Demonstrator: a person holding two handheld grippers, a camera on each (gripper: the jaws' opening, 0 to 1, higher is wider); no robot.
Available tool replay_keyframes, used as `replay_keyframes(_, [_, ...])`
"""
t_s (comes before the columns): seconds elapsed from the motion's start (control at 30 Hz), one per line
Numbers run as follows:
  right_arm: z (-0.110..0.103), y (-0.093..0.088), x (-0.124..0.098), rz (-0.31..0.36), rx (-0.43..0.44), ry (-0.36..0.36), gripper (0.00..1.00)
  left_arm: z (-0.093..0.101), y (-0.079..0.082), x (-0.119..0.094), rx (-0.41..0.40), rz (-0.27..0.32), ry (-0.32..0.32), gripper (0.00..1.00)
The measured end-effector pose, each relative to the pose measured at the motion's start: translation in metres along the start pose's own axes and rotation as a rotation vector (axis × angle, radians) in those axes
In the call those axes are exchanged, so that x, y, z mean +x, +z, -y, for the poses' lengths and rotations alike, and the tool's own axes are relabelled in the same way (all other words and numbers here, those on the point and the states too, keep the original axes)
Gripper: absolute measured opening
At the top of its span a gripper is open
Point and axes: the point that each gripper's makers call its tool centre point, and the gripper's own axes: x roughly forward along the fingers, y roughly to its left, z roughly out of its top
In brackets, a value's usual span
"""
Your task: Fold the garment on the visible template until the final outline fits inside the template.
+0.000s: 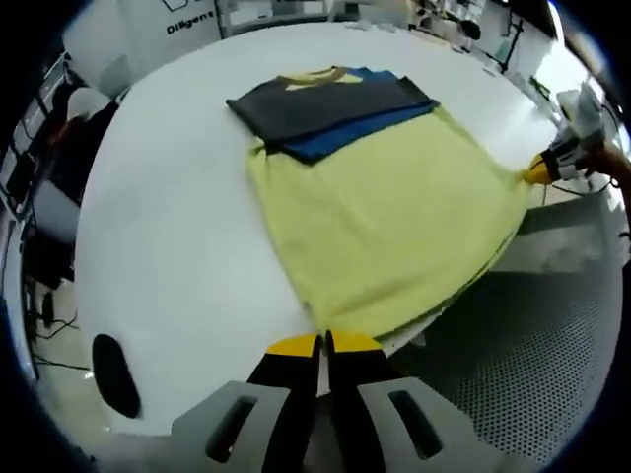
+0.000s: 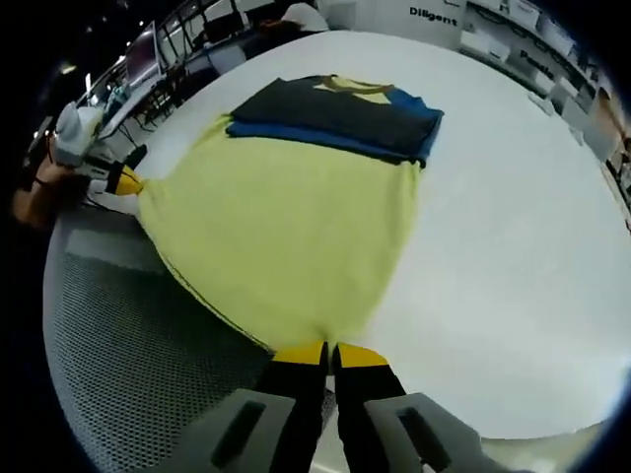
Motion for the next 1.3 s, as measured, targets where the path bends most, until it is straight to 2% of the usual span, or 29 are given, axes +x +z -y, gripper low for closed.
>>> replay_keyframes(0.03, [0.001,0.005,-0.002,0.017,0.011,-0.005,0.0,-0.004,0.011,-0.001,0.006,0.052,0.024,0.01])
replay_keyframes(0.1, [0.004,0.014,-0.006,0.043,0.033,-0.01,0.0,-0.006,0.016,-0.005,0.006,0.063,0.032,0.01])
replay_keyframes(0.23, [0.011,0.031,-0.012,0.092,0.035,-0.031,0.0,-0.015,0.032,-0.012,-0.014,0.125,0.067,0.01])
replay_keyframes(0.5, [0.022,0.063,-0.026,0.177,0.044,-0.051,0.0,-0.034,0.064,-0.027,-0.096,0.244,0.111,0.01])
replay_keyframes(0.8, [0.032,0.095,-0.038,0.283,0.098,-0.049,0.0,-0.049,0.098,-0.037,-0.115,0.326,0.133,0.01])
replay_keyframes(0.87, [0.034,0.1,-0.04,0.297,0.123,-0.032,0.0,-0.054,0.105,-0.039,-0.116,0.348,0.139,0.01])
replay_keyframes(0.97, [0.037,0.114,-0.043,0.356,0.192,-0.006,0.0,-0.061,0.118,-0.043,-0.143,0.394,0.133,0.01])
replay_keyframes(1.07, [0.042,0.126,-0.049,0.395,0.235,0.013,0.0,-0.067,0.127,-0.044,-0.152,0.415,0.13,0.01])
replay_keyframes(1.3, [0.052,0.151,-0.052,0.445,0.32,0.07,0.0,-0.078,0.151,-0.045,-0.193,0.467,0.111,0.01])
